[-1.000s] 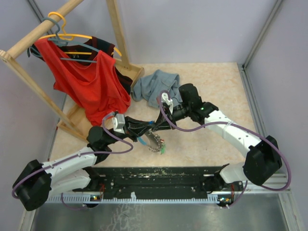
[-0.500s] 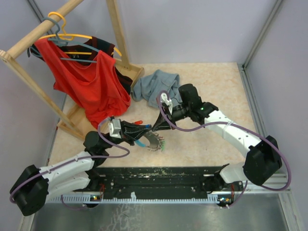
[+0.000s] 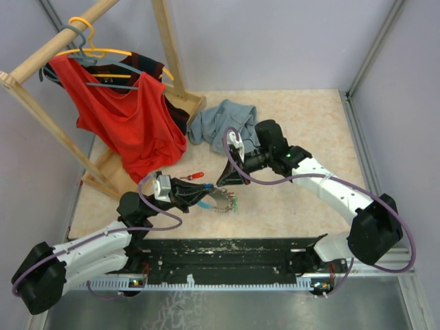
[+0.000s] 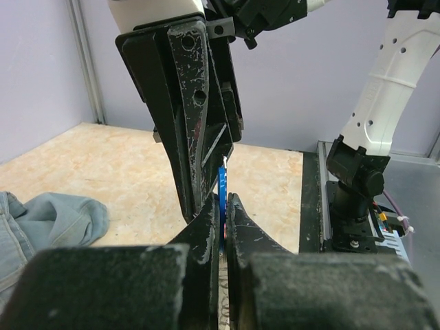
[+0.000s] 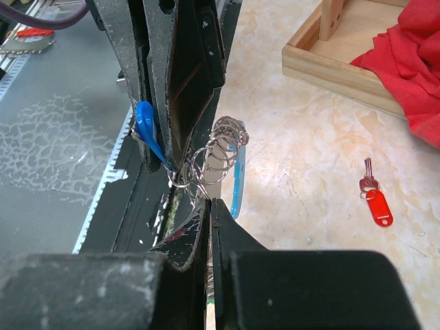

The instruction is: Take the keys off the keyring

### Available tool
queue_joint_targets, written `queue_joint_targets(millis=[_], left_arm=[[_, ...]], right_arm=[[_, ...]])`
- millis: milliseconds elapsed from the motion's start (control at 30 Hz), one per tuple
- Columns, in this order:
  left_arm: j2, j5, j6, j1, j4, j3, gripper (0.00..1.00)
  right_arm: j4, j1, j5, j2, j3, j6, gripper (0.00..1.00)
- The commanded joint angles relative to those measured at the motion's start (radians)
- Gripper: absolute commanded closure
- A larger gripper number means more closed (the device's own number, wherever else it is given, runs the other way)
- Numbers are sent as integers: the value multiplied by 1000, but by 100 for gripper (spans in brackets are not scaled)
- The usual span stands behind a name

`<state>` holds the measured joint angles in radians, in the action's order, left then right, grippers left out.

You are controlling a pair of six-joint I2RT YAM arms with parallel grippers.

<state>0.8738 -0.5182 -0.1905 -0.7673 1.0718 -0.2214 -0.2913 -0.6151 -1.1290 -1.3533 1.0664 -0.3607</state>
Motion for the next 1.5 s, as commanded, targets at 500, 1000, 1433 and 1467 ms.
queue_joint_targets(millis=[500,1000,1433,1467], left_arm=[[-35,52,27,0,-65,-98,100],[24,9,10,0,-16,-150,100],[41,-19,-17,0,-7,-163,100],[43,-21,-20,0,-4,-164,100]], right_arm=[[8,11,-98,16,2,-79,100],[-113,8,-198,2,51,-171,81],[-56,12,-173,-12,55,-97,76],[-54,16,-172,-14,55,-94,76]])
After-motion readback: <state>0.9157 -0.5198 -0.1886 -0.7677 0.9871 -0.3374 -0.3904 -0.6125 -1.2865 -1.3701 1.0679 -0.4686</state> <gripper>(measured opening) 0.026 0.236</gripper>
